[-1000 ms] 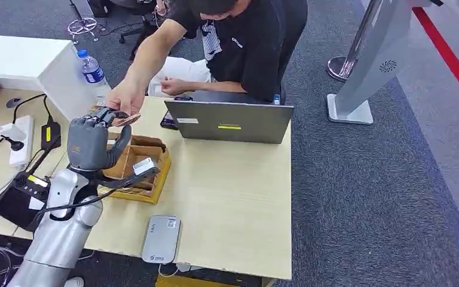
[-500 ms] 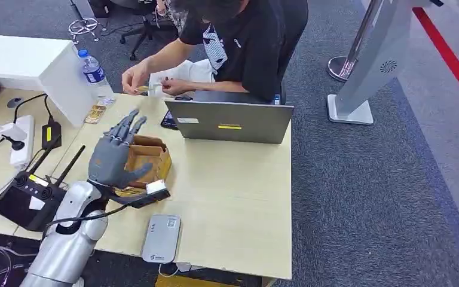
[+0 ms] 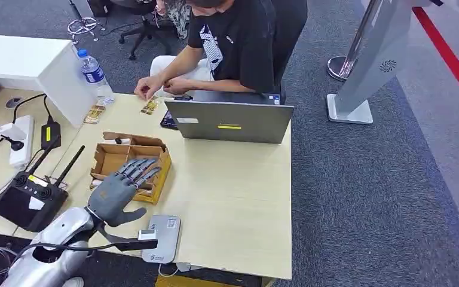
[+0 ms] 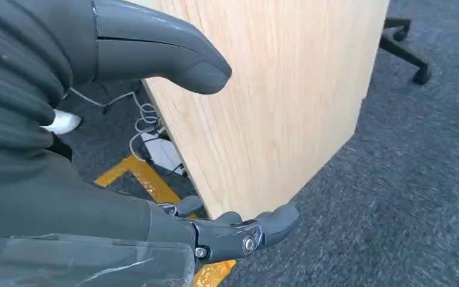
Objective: Pass the card to the sensor for recognition and then transmit it.
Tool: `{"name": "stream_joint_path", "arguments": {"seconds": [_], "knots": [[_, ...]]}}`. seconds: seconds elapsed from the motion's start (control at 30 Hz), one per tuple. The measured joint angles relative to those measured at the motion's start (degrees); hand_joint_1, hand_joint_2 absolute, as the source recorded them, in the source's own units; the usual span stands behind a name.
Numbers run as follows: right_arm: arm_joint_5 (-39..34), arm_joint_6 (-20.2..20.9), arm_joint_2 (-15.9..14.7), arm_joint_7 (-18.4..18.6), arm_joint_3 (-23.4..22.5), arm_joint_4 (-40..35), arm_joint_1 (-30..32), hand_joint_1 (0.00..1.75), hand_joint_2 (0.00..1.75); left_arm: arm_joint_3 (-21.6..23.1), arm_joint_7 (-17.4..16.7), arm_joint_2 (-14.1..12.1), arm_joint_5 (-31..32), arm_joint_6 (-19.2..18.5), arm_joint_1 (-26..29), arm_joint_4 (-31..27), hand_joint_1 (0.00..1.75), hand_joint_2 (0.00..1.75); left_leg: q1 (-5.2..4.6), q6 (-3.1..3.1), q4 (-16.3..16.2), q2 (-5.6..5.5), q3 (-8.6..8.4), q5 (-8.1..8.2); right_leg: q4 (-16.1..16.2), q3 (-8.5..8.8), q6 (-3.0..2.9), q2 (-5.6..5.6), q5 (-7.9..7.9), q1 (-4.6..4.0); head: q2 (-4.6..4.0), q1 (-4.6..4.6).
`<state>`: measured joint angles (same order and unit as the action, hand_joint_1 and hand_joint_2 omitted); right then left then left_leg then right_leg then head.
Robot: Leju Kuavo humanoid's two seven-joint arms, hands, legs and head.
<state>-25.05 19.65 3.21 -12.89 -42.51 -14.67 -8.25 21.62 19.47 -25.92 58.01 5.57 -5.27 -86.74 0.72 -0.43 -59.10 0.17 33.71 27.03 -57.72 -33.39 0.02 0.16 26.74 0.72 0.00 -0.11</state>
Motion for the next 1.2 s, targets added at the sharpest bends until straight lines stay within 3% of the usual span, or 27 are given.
{"name": "stream_joint_path", "arguments": {"seconds": [0.23, 0.57, 0.73, 0.93, 1.2], "knots": [[-0.07, 0.29, -0.09, -0.22, -0.68, 0.0, 0.42, 0.0, 1.75, -0.07, 0.0, -3.41, -0.96, 0.26, 3.62, -4.96, 0.0, 1.75, 0.0, 0.01, 0.0, -0.03, 0.0, 0.01, 0.0, 0.0, 0.0, -0.06, 0.0, 0.0, 0.0, 0.0], [0.07, 0.59, -0.2, -0.31, -0.92, 0.0, 0.58, 0.0, 1.75, -2.89, -1.49, -4.6, -1.16, 0.24, 4.71, -5.14, 0.0, 1.75, 0.0, 0.01, 0.0, -0.03, 0.0, 0.0, 0.0, 0.0, 0.0, -0.05, -0.01, 0.0, 0.0, 0.0], [0.68, 0.5, -0.17, 0.09, -0.92, 0.0, 0.5, 0.0, 1.75, -5.11, -2.25, -3.94, -0.74, 0.44, 3.71, -0.14, 0.0, 1.75, 0.0, 0.01, 0.0, -0.03, -0.01, 0.0, 0.0, 0.0, 0.0, -0.05, -0.01, 0.0, 0.0, 0.0], [1.38, 0.18, -0.17, 0.57, -0.87, 0.0, 0.21, 0.0, 1.75, -7.34, -0.83, -1.76, -1.27, 0.61, 1.65, 7.49, 0.0, 1.75, 0.0, 0.01, 0.0, -0.03, 0.0, 0.0, 0.0, 0.01, 0.0, -0.05, -0.01, 0.0, 0.0, 0.02], [1.4, 0.09, -0.17, 0.68, -0.85, 0.0, 0.04, 0.0, 1.75, -7.63, -0.66, -0.2, -0.28, 1.4, 0.91, 10.75, 0.0, 1.75, -0.01, 0.01, -0.01, -0.05, 0.0, 0.01, 0.01, 0.0, 0.0, -0.05, -0.01, 0.01, 0.0, -0.02]]}}
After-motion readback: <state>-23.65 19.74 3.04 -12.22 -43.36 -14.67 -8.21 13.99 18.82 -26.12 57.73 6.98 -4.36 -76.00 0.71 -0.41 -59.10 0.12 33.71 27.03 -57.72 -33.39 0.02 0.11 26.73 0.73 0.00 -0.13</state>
